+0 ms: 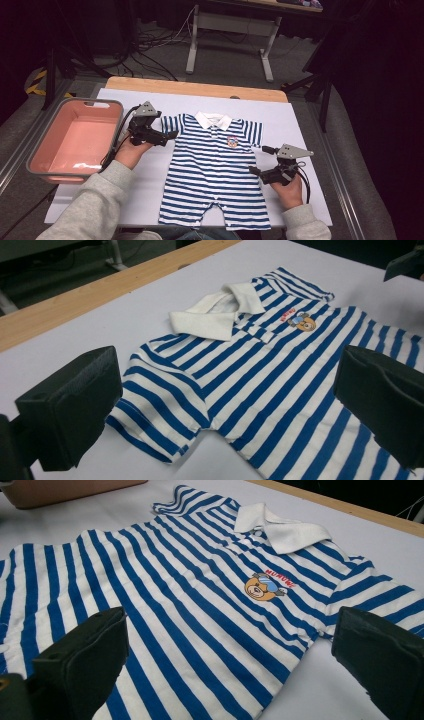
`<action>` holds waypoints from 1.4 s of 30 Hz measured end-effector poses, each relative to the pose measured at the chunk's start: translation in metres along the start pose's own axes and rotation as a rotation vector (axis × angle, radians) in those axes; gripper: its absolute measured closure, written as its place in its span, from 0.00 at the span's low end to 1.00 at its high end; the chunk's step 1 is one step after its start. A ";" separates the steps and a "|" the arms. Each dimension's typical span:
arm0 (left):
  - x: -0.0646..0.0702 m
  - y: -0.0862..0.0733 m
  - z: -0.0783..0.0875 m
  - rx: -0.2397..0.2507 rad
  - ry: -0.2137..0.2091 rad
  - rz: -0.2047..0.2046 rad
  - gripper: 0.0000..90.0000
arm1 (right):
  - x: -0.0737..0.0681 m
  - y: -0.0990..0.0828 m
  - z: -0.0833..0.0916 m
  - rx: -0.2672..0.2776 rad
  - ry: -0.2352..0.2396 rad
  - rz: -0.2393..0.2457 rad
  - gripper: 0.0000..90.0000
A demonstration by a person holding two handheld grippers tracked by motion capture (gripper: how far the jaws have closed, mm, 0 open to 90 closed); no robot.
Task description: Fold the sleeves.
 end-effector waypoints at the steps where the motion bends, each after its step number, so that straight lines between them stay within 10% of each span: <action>1: 0.000 0.000 0.000 0.000 0.000 0.000 0.00 | 0.000 0.000 0.000 0.000 0.000 0.000 0.03; 10: -0.002 0.004 -0.009 -0.039 0.080 -0.004 0.01 | -0.003 -0.001 -0.003 -0.015 0.021 0.001 0.03; 23: -0.027 -0.002 -0.019 -0.081 0.145 0.191 0.17 | -0.006 -0.001 -0.004 -0.019 0.033 0.014 0.03; 42: -0.053 -0.012 -0.054 -0.220 0.274 0.269 0.38 | -0.009 0.000 -0.006 -0.021 0.049 0.035 0.04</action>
Point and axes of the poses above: each handheld gripper's, and its own axes: z roughly backward along the jaws, y roughly out of its top, x roughly to its right, the point moved 2 cm from there along -z, roughly forward along the jaws, and after that the axes turned 7 degrees about y, right-handed, at the moved point
